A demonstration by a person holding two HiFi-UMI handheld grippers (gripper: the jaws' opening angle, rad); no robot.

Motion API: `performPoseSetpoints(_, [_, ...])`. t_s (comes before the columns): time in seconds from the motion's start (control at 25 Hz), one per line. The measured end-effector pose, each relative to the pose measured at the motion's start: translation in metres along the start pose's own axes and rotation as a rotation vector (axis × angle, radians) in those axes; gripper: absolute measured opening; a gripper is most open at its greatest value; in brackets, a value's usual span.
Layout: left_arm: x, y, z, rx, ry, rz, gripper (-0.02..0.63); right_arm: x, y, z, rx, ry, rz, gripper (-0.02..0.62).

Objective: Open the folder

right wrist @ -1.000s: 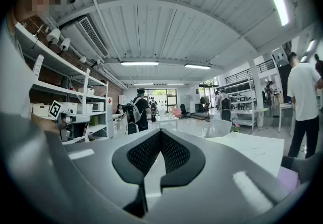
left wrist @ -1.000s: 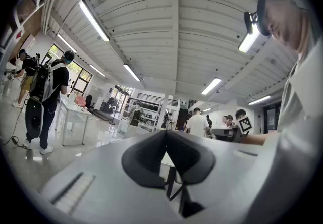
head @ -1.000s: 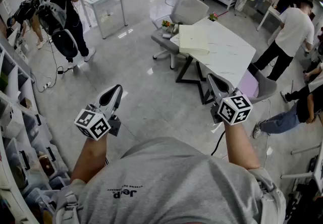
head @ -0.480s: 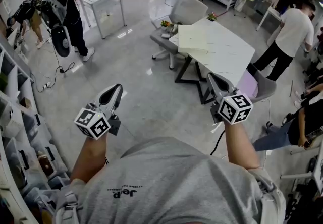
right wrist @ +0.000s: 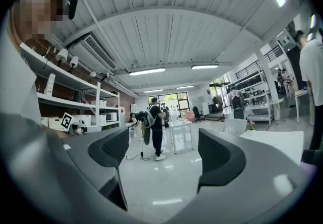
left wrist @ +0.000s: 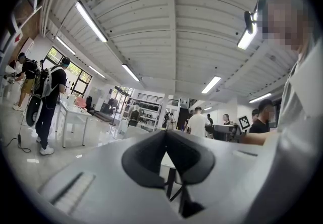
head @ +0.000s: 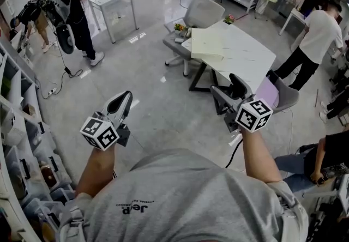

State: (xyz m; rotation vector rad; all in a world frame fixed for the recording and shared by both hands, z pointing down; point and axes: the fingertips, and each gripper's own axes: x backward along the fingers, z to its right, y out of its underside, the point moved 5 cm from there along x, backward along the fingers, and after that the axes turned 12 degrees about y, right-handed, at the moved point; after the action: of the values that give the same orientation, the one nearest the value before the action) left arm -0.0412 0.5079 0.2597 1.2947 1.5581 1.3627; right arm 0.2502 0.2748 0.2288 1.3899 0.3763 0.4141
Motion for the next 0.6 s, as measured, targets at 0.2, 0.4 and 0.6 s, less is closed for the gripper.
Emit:
performPoseSetpoints(0.2, [-0.013,0.005,0.015,-0.010,-0.021,0.006,0.057,0.009,-0.005,0.022,0.012,-0.013,-0.004,0.408])
performPoseSetpoints(0.4, [-0.031,0.013,0.036,-0.003,-0.056,0.011,0.057,0.015,-0.008,0.050,0.014,-0.042,-0.003,0.408])
performPoseSetpoints(0.6, [-0.045,0.025,0.040,0.008,-0.062,-0.010,0.057,0.003,-0.005,0.067,0.011,-0.058,-0.009,0.408])
